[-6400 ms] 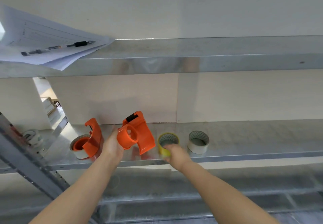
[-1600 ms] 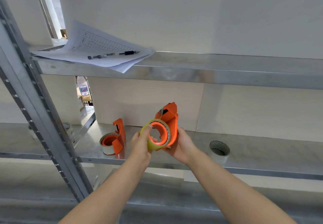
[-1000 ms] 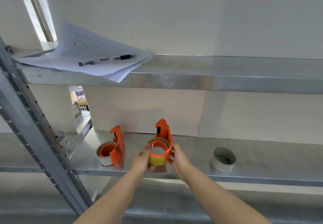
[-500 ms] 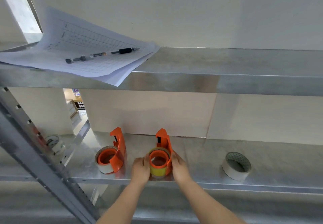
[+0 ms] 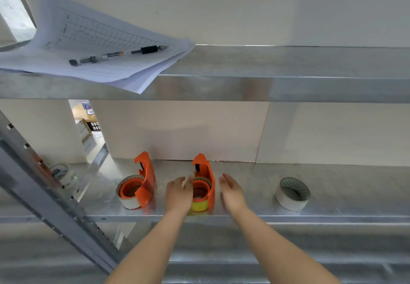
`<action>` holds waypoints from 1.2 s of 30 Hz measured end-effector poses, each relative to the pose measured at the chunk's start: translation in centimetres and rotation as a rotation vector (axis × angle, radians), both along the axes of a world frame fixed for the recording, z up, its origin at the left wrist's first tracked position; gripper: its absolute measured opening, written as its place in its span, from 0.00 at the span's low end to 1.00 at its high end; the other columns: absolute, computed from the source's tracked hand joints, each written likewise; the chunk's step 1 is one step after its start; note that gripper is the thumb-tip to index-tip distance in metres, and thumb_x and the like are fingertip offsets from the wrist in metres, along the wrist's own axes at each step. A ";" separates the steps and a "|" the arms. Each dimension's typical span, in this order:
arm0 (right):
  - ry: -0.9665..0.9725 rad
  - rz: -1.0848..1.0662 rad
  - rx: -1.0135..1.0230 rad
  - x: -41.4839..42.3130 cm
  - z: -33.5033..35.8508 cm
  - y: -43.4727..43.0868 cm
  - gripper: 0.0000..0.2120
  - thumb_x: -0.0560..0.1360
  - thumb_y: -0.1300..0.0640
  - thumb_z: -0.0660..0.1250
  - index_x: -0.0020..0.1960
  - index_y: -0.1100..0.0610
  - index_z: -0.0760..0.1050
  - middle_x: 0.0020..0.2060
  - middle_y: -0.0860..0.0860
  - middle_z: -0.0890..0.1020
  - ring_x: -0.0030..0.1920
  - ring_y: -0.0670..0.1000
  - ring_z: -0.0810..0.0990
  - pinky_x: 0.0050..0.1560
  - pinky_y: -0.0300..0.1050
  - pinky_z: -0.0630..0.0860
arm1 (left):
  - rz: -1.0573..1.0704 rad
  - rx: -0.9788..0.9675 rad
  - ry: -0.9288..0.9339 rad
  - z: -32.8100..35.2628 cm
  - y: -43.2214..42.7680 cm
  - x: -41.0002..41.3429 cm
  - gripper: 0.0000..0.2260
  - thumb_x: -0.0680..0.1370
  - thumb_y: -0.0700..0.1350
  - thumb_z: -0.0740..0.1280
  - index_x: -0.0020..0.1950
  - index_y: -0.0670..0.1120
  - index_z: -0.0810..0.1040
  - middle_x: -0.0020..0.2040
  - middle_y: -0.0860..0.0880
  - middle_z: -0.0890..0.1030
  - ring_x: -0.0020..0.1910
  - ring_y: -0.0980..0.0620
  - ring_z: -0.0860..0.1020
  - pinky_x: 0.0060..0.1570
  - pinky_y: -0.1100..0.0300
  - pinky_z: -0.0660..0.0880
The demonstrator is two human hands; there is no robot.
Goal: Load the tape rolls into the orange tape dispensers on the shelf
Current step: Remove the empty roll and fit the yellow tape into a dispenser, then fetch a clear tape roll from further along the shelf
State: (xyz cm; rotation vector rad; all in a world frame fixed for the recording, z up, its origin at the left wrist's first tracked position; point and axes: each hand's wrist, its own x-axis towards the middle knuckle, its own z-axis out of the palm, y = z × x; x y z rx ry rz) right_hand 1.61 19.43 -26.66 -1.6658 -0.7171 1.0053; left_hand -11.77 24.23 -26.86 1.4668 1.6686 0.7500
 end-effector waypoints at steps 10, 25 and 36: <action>-0.208 -0.134 0.054 10.6 4.9 -5.2 0.23 0.74 0.60 0.65 0.67 0.58 0.67 0.65 0.58 0.74 0.64 0.55 0.74 0.59 0.40 0.67 | -0.241 0.179 -0.153 6.3 -2.1 9.4 0.20 0.73 0.49 0.69 0.63 0.42 0.75 0.63 0.42 0.76 0.61 0.46 0.75 0.64 0.54 0.71; -0.313 -0.015 -0.213 18.9 -0.4 -13.0 0.39 0.70 0.58 0.70 0.74 0.59 0.52 0.73 0.57 0.62 0.72 0.57 0.63 0.71 0.53 0.64 | -0.658 -0.179 -0.102 0.3 -7.0 18.3 0.41 0.69 0.44 0.75 0.76 0.43 0.56 0.76 0.43 0.61 0.74 0.46 0.63 0.67 0.57 0.64; -0.310 -0.051 -0.026 19.5 -1.6 -10.7 0.28 0.65 0.61 0.74 0.63 0.60 0.69 0.59 0.57 0.78 0.59 0.55 0.77 0.60 0.44 0.73 | -0.707 -0.114 -0.189 -1.1 -6.7 21.3 0.26 0.68 0.35 0.73 0.65 0.39 0.72 0.62 0.41 0.79 0.61 0.44 0.77 0.64 0.50 0.73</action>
